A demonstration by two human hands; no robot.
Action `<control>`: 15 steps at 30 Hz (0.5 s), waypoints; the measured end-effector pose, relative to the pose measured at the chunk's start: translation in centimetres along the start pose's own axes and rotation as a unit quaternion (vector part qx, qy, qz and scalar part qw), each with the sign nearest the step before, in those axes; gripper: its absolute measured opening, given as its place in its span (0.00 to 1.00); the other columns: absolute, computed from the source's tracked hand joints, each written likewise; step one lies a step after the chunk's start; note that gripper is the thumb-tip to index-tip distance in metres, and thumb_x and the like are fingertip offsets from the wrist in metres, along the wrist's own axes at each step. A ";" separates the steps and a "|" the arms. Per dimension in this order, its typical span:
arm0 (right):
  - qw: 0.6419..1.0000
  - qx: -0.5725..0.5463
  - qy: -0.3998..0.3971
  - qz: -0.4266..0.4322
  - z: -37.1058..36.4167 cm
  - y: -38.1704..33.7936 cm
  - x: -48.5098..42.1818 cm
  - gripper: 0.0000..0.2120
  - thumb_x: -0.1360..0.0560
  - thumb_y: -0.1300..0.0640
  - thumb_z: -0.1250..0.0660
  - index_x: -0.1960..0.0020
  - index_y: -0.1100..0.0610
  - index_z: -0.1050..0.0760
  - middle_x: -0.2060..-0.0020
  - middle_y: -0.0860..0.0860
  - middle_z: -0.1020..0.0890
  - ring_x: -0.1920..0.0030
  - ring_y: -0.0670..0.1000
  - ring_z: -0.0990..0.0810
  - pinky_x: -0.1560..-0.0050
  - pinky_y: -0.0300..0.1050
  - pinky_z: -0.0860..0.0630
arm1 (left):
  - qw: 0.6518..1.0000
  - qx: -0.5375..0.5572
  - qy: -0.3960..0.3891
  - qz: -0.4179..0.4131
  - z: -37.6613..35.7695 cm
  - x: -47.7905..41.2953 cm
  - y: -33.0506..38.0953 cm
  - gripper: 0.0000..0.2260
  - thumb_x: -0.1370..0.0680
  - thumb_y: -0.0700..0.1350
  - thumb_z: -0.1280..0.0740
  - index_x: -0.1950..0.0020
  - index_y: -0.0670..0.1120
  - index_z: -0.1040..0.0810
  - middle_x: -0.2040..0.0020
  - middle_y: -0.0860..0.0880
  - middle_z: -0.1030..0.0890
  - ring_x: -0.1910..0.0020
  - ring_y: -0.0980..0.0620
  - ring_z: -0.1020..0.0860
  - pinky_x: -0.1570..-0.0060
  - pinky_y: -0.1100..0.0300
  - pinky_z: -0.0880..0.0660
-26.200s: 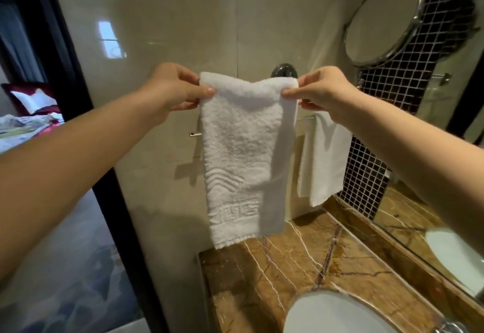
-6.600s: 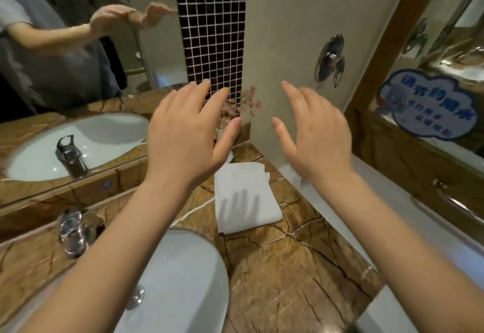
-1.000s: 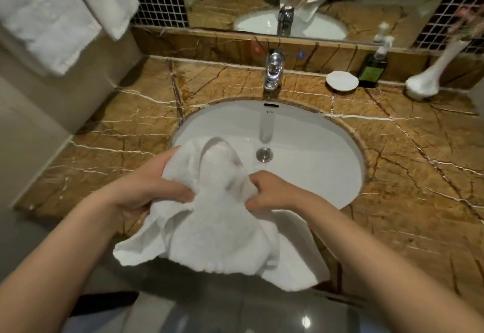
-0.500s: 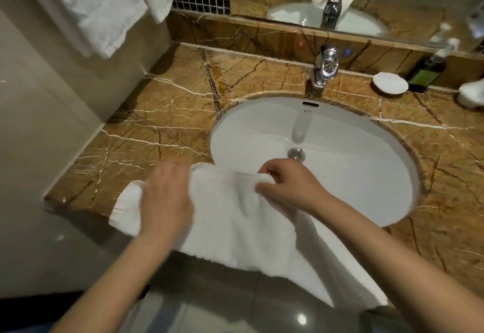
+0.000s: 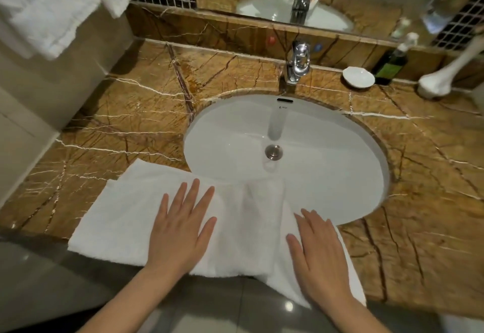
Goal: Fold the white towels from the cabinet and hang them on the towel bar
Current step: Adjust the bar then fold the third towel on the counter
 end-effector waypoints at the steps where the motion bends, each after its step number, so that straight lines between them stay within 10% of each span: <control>1: 1.000 0.024 -0.002 0.006 0.1 0.3 -0.1 0.30 0.22 0.41 0.61 0.28 0.51 0.34 0.27 0.49 0.33 0.26 0.50 0.40 0.25 0.44 0.56 | 1.000 -0.002 0.003 -0.001 0.0 0.1 0.0 0.29 0.22 0.63 0.64 0.22 0.57 0.51 0.22 0.51 0.51 0.24 0.50 0.54 0.26 0.48 0.56; 15: 0.988 0.120 0.041 -0.082 6.9 14.5 2.0 0.30 0.22 0.43 0.61 0.23 0.51 0.44 0.23 0.48 0.44 0.23 0.48 0.55 0.25 0.57 0.55 | 1.000 0.003 -0.016 -0.022 0.6 0.3 0.7 0.30 0.24 0.64 0.66 0.23 0.58 0.55 0.22 0.52 0.57 0.24 0.51 0.58 0.26 0.48 0.61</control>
Point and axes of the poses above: each hand's wrist, its own x-axis away from the middle knuckle, its own z-axis out of the back of the hand, y = z × x, the point moved 5 cm from there along -x, towards the middle knuckle
